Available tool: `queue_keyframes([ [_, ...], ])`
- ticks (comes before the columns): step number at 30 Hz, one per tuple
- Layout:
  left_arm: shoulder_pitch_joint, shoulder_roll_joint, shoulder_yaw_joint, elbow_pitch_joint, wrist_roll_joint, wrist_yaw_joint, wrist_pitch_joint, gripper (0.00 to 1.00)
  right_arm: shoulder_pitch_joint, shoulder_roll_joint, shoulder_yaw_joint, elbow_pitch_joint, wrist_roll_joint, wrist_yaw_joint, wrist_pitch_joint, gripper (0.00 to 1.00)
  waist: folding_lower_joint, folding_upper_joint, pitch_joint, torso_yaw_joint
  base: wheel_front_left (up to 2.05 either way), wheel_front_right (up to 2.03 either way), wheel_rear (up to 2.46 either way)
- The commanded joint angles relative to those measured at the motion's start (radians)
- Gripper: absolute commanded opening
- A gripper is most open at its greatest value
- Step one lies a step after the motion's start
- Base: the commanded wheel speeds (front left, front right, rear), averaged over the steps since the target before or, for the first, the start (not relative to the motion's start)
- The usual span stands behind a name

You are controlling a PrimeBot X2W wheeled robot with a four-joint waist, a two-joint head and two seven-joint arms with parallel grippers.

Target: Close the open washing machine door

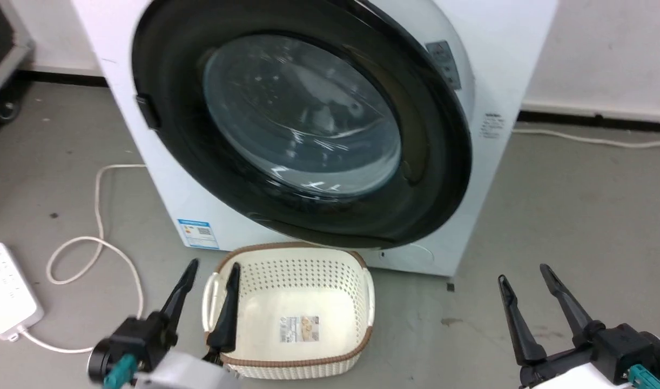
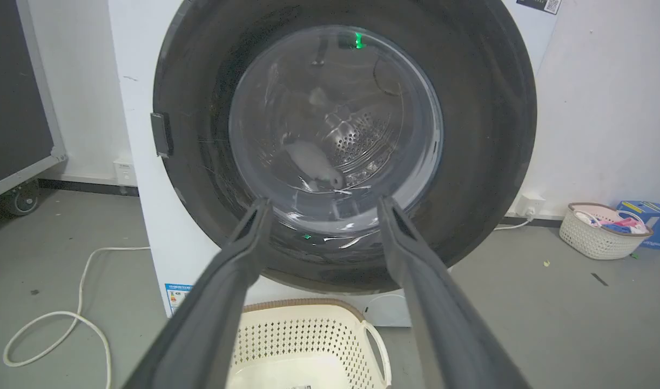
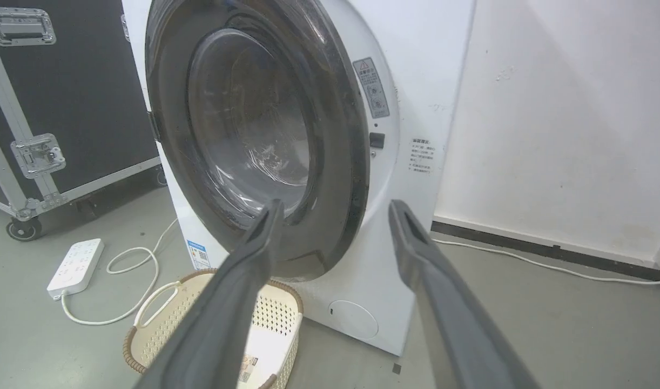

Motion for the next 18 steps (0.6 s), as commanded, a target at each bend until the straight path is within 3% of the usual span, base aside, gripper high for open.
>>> queue_keyframes([
  [1, 0.042, -0.034, 0.035, -0.029, 0.032, 0.022, -0.005, 1.00, 0.019, 0.004, 0.002, -0.004, -0.005, 0.001, -0.004, 1.00, 0.0002, 0.0000, -0.014, 0.014, 0.00, 0.00, 0.00],
  [5, 0.116, -0.081, 0.105, -0.077, 0.121, 0.044, -0.005, 1.00, 0.026, 0.014, 0.007, -0.001, -0.006, 0.001, -0.004, 1.00, 0.0002, 0.0000, -0.019, 0.020, 0.00, 0.00, 0.00],
  [10, 0.153, -0.087, 0.112, -0.091, 0.261, 0.044, -0.005, 1.00, 0.036, 0.021, 0.012, 0.021, -0.008, 0.001, -0.004, 1.00, 0.0002, 0.0000, -0.016, 0.032, 0.00, 0.00, 0.00],
  [14, 0.157, -0.113, 0.119, -0.096, 0.290, 0.036, -0.005, 1.00, 0.028, 0.018, 0.012, 0.042, -0.004, 0.001, -0.004, 1.00, 0.0002, 0.0000, -0.002, 0.046, 0.00, 0.00, 0.00],
  [15, 0.153, -0.113, 0.116, -0.091, 0.300, 0.029, -0.005, 1.00, 0.022, 0.014, 0.015, 0.044, -0.004, 0.001, -0.004, 0.50, 0.0002, 0.0000, 0.005, 0.050, 0.00, 0.00, 0.00],
  [16, 0.150, -0.116, 0.112, -0.088, 0.309, 0.025, -0.005, 1.00, 0.014, 0.008, 0.014, 0.040, -0.009, 0.001, -0.004, 0.08, 0.0002, 0.0000, 0.014, 0.054, 0.00, 0.00, 0.00],
  [17, 0.150, -0.116, 0.112, -0.088, 0.309, 0.025, -0.005, 1.00, 0.014, 0.008, 0.014, 0.040, -0.009, 0.001, -0.004, 0.08, 0.0002, 0.0000, 0.014, 0.054, 0.00, 0.00, 0.00],
  [18, 0.140, -0.125, 0.107, -0.083, 0.323, 0.021, -0.005, 1.00, -0.001, 0.007, 0.008, 0.029, -0.004, 0.001, -0.004, 0.00, 0.0002, 0.0000, 0.036, 0.064, 0.00, 0.00, 0.00],
])
